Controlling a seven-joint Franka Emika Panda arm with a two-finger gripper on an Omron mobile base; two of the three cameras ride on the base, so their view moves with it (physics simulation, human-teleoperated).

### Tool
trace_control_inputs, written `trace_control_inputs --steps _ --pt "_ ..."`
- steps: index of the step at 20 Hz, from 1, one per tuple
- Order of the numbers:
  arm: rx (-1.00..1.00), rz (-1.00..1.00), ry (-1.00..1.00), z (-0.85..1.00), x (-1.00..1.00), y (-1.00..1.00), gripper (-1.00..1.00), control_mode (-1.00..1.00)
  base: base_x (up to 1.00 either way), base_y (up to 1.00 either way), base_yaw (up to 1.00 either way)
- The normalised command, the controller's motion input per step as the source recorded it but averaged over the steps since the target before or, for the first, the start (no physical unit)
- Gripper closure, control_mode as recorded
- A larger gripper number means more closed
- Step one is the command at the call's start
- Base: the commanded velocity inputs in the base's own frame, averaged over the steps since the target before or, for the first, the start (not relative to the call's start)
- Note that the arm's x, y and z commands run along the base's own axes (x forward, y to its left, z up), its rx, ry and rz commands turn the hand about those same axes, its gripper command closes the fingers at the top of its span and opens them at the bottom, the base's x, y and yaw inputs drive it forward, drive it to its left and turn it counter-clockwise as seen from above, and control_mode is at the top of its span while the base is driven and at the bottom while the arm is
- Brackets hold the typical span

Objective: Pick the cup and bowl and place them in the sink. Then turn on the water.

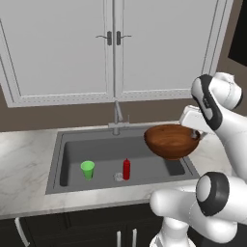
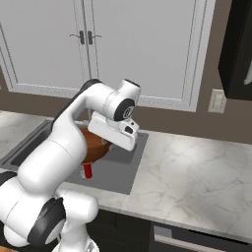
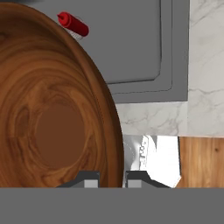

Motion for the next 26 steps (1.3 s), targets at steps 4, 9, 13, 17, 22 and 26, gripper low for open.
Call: trace_control_inputs --steps 4,9,13,17,22,26 --pt "0.00 -0.09 0.00 -0.08 0.09 0.00 1.00 -1.00 0.00 0.00 0.00" --pt "0.00 -0.22 0.00 -0.08 0.01 0.00 1.00 -1.00 0.00 0.00 0.00" --pt "0.00 -0.33 0.00 -0.07 0.00 0.00 1.00 -1.00 0.00 0.00 0.00" --pt "0.00 -0.38 0.00 -0.09 0.00 0.02 1.00 -1.00 0.00 0.00 0.00" --pt "0.00 -0.33 -0.02 -0.21 0.00 0.11 1.00 -1.00 0.00 0.00 0.00" --pt "-0.05 -0.31 -0.01 -0.20 0.06 0.37 1.00 -1.00 0.00 0.00 0.00"
